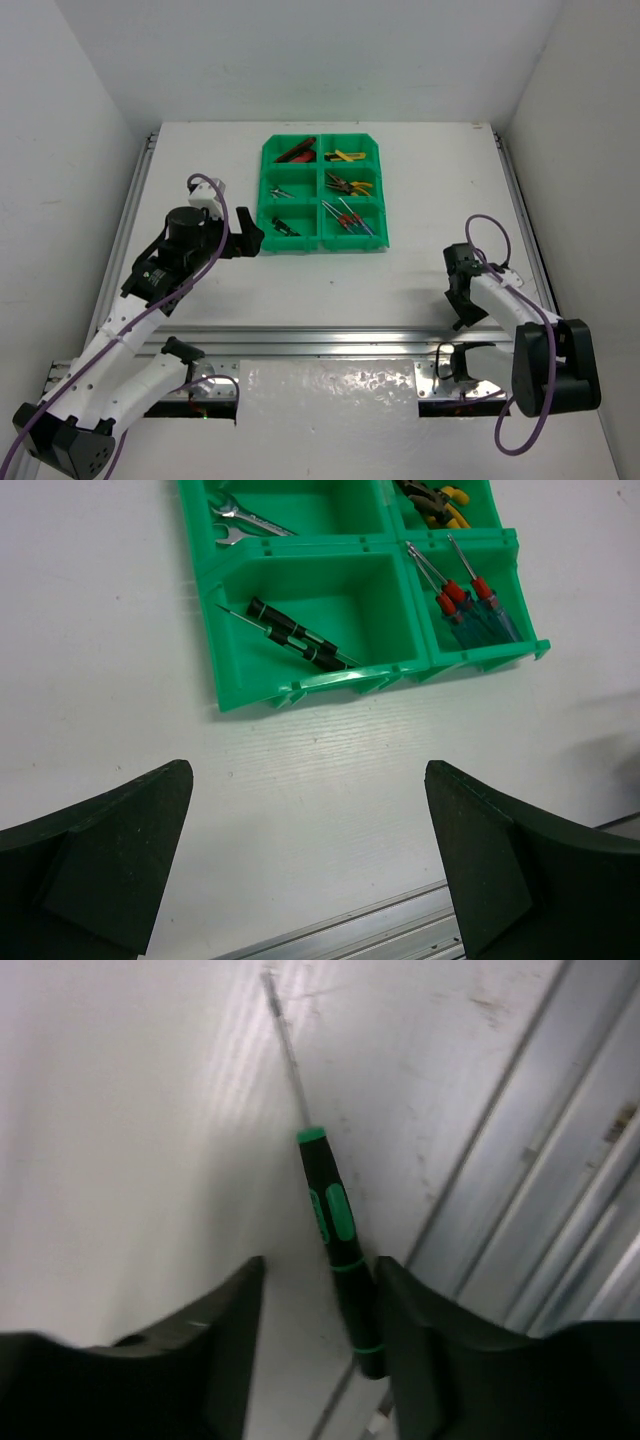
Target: Sort the tools into containers
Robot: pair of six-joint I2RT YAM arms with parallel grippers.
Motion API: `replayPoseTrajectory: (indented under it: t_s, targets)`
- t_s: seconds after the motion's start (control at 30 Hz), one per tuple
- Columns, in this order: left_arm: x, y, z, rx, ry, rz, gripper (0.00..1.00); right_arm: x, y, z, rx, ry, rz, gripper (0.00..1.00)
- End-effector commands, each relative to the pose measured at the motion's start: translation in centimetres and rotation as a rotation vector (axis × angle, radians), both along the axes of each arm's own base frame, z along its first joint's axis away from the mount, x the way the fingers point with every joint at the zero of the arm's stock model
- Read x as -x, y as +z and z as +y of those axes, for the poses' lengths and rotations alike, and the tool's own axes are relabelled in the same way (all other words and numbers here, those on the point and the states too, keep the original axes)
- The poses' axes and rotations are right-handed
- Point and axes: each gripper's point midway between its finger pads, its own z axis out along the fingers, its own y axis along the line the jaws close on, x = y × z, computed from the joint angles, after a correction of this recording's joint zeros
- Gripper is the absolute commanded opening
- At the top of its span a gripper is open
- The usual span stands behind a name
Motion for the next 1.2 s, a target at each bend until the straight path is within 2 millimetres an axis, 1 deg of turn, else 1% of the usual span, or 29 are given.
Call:
replayPoseTrajectory:
  t_s: [0.0,0.1,0.13,0.17,0.2,0.23,0.27,0.37,0.43,0.53,0.57,0.6,0.63,0.67,0.7,0.73,0.77,0.8,0.83,0.87,0.9,0.93,0.97,1.0,1.03,1.07,1.1,1.13,1.17]
  targets:
    - [-0.4,1.2,-0.3,0.019,-0.014,-0.055,1.00,-2.5,-0.5,0.8,-0.042,0.051,-0.102,0.45]
    - [-0.4,1.3,-0.3,0.020,-0.014,-0.058,1.00,-2.5,-1.1,0.9,-0.050,0.055,-0.081,0.43]
    - [-0.3,1.3,-0.3,0.021,-0.014,-0.061,1.00,-2.5,-1.2,1.0,-0.054,0.057,-0.075,0.39]
    - [-0.4,1.3,-0.3,0.021,-0.014,-0.060,1.00,-2.6,-1.2,1.1,-0.056,0.059,-0.076,0.33]
    - [-0.4,1.2,-0.3,0.020,-0.014,-0.057,1.00,-2.8,-1.3,1.1,-0.058,0.068,-0.082,0.21]
    - [-0.4,1.1,-0.3,0.019,-0.014,-0.055,1.00,-2.9,-1.3,1.2,-0.063,0.070,-0.087,0.04]
    - [-0.4,1.2,-0.3,0.020,-0.014,-0.057,1.00,-2.7,-1.3,1.2,-0.064,0.073,-0.088,0.00]
    - [-0.5,1.1,-0.3,0.019,-0.014,-0.054,1.00,-3.0,-1.0,1.3,-0.068,0.084,-0.110,0.00]
    - [-0.5,1.1,-0.3,0.018,-0.014,-0.053,1.00,-3.8,-0.5,1.7,-0.083,0.135,-0.124,0.00]
    - [-0.5,1.1,-0.4,0.018,-0.014,-0.053,1.00,-6.3,1.4,3.1,-0.127,0.245,-0.210,0.00]
    - [-0.5,1.0,-0.4,0.017,-0.014,-0.050,1.00,-7.4,2.7,3.9,-0.132,0.294,-0.268,0.00]
    - [-0.6,1.0,-0.3,0.015,-0.010,-0.050,1.00,-9.1,4.4,4.6,-0.125,0.365,-0.331,0.00]
    - [-0.6,0.9,-0.2,0.012,-0.007,-0.046,1.00,-10.8,6.8,6.4,-0.131,0.447,-0.415,0.00]
    - [-0.7,1.0,-0.2,0.011,-0.002,-0.050,1.00,-11.1,7.2,7.4,-0.126,0.503,-0.428,0.00]
    - [-0.7,1.1,0.1,0.008,0.008,-0.053,1.00,-13.5,10.4,8.9,-0.098,0.605,-0.536,0.00]
    - [-0.8,1.2,0.1,0.007,0.012,-0.056,1.00,-14.3,11.9,11.7,-0.122,0.725,-0.580,0.00]
    - [-0.7,1.3,0.2,0.006,0.016,-0.060,1.00,-15.9,15.0,13.7,-0.135,0.808,-0.663,0.00]
    - [-0.8,1.5,0.3,0.009,0.023,-0.067,1.00,-18.0,17.0,16.1,-0.096,0.993,-0.732,0.00]
    - [-0.7,1.7,0.4,0.011,0.026,-0.076,1.00,-18.6,20.6,20.5,-0.159,1.186,-0.826,0.00]
    - [-0.8,1.9,0.7,0.010,0.036,-0.083,1.00,-19.8,20.9,23.1,-0.175,1.312,-0.841,0.00]
    - [-0.8,2.3,1.0,0.014,0.048,-0.096,1.00,-20.2,21.6,25.1,-0.113,1.515,-0.841,0.00]
    - [-0.8,2.4,1.2,0.015,0.058,-0.102,1.00,-19.9,22.0,27.7,-0.106,1.672,-0.838,0.00]
    - [-0.8,2.5,1.5,0.012,0.074,-0.108,1.00,-21.0,24.4,29.5,-0.047,1.764,-0.870,0.00]
    - [-0.9,2.6,1.8,0.015,0.087,-0.115,1.00,-22.3,22.3,30.7,0.046,1.892,-0.796,0.00]
    - [-0.9,2.9,2.0,0.016,0.094,-0.124,1.00,-23.5,24.3,32.3,0.097,1.954,-0.832,0.00]
    - [-1.0,2.9,2.3,0.014,0.108,-0.125,1.00,-22.8,23.1,33.6,0.069,2.106,-0.791,0.00]
    - [-1.0,2.9,2.5,0.013,0.117,-0.126,1.00,-23.7,20.2,34.6,0.023,2.162,-0.715,0.00]
    - [-1.0,2.9,2.6,0.011,0.126,-0.126,1.00,-24.6,21.6,35.6,0.014,2.199,-0.711,0.00]
    - [-1.1,2.8,2.8,0.010,0.132,-0.125,1.00,-25.1,21.1,36.3,-0.007,2.231,-0.686,0.00]
